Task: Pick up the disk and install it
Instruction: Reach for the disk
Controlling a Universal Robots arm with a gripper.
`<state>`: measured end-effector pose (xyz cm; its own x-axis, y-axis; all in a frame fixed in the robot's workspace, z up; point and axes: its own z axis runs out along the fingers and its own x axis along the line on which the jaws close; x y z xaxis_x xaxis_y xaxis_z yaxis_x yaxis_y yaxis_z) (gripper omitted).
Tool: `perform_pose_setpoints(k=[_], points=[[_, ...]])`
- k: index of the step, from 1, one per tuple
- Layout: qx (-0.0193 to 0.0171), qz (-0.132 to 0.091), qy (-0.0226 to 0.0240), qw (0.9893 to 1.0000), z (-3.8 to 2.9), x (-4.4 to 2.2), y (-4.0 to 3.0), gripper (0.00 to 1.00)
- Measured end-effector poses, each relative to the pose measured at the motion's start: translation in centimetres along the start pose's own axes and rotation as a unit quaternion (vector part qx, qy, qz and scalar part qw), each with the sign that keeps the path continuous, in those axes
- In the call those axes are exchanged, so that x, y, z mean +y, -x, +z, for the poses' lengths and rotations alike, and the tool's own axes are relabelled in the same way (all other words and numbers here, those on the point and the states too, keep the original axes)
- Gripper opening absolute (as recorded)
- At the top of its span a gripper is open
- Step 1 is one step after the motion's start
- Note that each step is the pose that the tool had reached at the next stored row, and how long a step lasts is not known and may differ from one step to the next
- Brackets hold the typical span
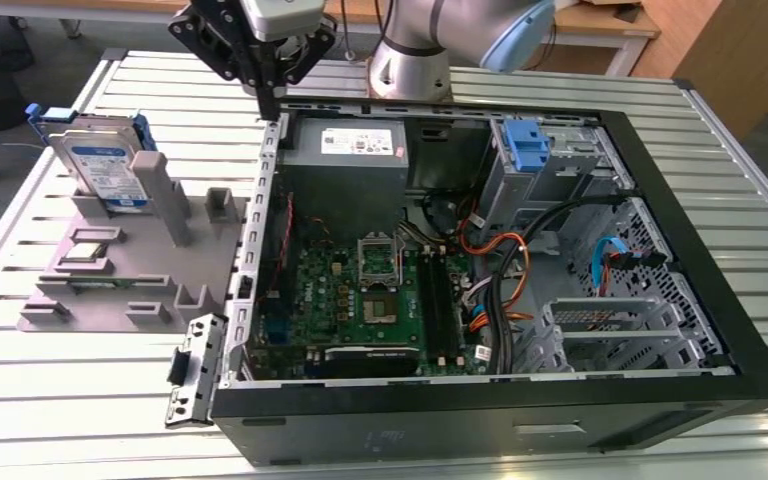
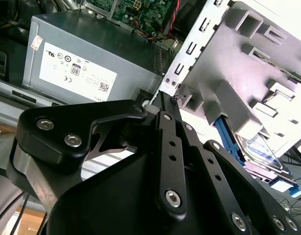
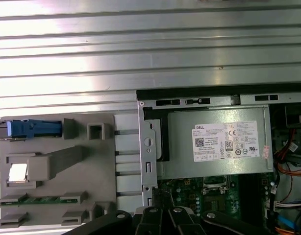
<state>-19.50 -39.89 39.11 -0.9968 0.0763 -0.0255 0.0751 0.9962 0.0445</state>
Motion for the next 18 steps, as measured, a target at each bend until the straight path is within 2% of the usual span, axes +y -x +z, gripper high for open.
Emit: perform_pose_setpoints(k=[9, 18], points=[[0.0000, 0.000, 0.0000, 1.0000, 0.00, -0.02, -0.22, 0.10], [0.0000, 0.000, -0.0001, 1.0000, 0.08, -0.09, -1.11, 0.10]])
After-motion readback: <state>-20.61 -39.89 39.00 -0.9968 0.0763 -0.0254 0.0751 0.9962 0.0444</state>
